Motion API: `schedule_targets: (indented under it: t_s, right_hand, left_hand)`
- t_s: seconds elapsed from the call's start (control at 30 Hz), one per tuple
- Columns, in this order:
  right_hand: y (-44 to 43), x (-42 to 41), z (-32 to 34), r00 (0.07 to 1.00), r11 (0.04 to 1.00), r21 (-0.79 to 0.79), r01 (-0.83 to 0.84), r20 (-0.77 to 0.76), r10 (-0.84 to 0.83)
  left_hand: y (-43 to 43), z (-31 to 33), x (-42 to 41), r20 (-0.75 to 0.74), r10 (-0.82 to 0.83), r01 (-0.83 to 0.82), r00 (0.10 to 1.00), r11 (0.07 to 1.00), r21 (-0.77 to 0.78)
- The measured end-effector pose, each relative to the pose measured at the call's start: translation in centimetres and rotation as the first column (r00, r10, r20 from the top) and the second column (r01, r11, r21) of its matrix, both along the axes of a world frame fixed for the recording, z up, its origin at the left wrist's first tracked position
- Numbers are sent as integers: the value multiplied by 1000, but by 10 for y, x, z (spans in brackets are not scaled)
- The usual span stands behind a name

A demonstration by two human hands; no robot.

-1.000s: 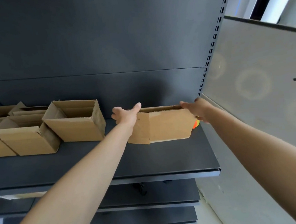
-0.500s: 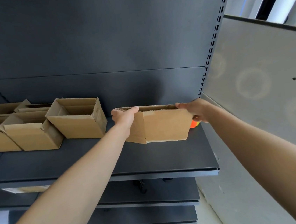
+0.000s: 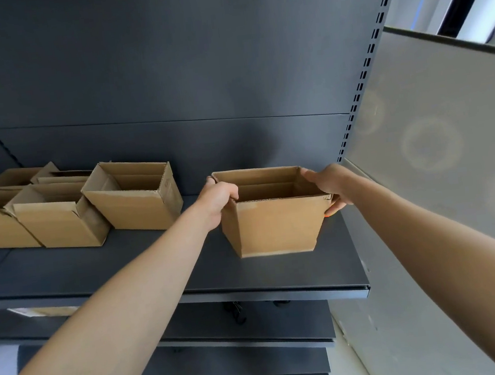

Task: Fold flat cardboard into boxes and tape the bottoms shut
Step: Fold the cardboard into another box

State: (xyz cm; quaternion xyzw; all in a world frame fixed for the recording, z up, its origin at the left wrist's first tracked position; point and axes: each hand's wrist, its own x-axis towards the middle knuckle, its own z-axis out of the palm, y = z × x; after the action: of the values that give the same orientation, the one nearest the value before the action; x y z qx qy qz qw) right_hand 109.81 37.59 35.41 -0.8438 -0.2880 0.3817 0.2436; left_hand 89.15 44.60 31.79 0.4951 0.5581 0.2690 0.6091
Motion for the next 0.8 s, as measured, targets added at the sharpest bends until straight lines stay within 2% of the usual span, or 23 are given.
schedule_targets:
  t_s: [0.17, 0.27, 0.37, 0.57, 0.67, 0.8]
  right_hand:
    - [5, -1, -2, 999, 997, -75, -8, -52, 4]
    - [9, 1, -12, 996, 996, -34, -84, -35, 83]
    - [8, -1, -18, 985, 988, 27, -154, -70, 155]
    - [5, 1, -11, 937, 942, -48, -333, -131, 325]
    - [6, 6, -8, 945, 940, -117, -321, -100, 310]
    - [8, 10, -6, 974, 961, -161, -226, -64, 219]
  left_hand:
    - [0, -10, -2, 84, -63, 61, 994, 998, 23]
    - [-2, -10, 0, 179, -92, 92, 980, 996, 5]
    - [-3, -14, 6, 157, -129, 131, 979, 991, -1]
    - [-1, -18, 11, 122, -120, 118, 985, 993, 26]
    - [2, -17, 13, 73, -102, 96, 992, 992, 76]
    - [4, -13, 12, 91, -157, 149, 983, 985, 86]
